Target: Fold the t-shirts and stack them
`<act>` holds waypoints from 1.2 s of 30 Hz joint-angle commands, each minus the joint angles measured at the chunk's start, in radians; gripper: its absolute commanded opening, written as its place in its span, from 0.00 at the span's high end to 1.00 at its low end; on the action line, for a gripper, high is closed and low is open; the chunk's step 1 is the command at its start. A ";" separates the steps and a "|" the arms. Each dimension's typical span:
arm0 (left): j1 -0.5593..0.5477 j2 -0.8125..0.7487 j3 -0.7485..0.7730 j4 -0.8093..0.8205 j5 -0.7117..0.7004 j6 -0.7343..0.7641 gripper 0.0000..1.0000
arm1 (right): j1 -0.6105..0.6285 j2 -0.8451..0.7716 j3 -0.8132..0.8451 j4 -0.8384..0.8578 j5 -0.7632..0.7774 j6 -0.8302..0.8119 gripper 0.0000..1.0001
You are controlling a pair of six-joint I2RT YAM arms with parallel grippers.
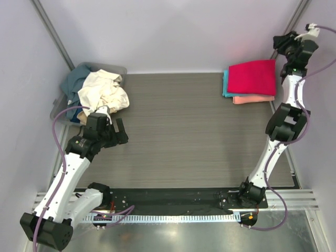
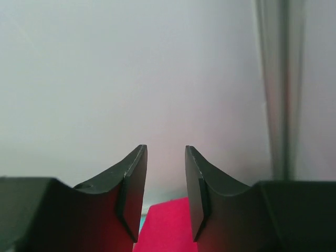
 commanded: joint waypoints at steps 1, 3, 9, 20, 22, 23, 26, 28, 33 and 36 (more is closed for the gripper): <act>0.001 -0.015 0.000 0.032 0.011 -0.005 0.11 | 0.008 0.170 0.027 0.025 -0.159 0.165 0.60; -0.001 -0.012 0.000 0.032 0.010 -0.007 0.11 | 0.012 0.208 0.050 0.014 -0.136 0.141 0.60; -0.001 -0.002 0.000 0.029 -0.001 -0.008 0.11 | 0.038 0.294 0.101 -0.080 0.225 -0.126 0.57; -0.010 -0.014 0.000 0.025 -0.016 -0.013 0.11 | 0.044 0.285 0.111 -0.029 0.110 -0.120 0.42; -0.010 -0.019 0.000 0.029 -0.012 -0.011 0.11 | 0.052 0.216 0.116 -0.026 0.093 -0.095 0.31; -0.012 -0.025 0.001 0.026 -0.007 -0.010 0.11 | 0.055 0.189 0.119 -0.027 0.091 -0.074 0.27; -0.013 -0.043 0.001 0.026 -0.001 -0.008 0.10 | 0.077 0.061 0.107 -0.033 0.074 -0.043 0.18; -0.012 -0.060 -0.002 0.032 0.007 -0.005 0.10 | 0.092 -0.055 0.066 -0.044 0.074 -0.017 0.13; -0.012 -0.075 0.000 0.040 0.027 0.001 0.09 | 0.208 -0.345 -0.186 -0.084 0.060 0.049 0.10; -0.012 -0.078 0.001 0.038 0.031 0.001 0.08 | 0.344 -0.567 -0.471 -0.113 0.132 0.047 0.07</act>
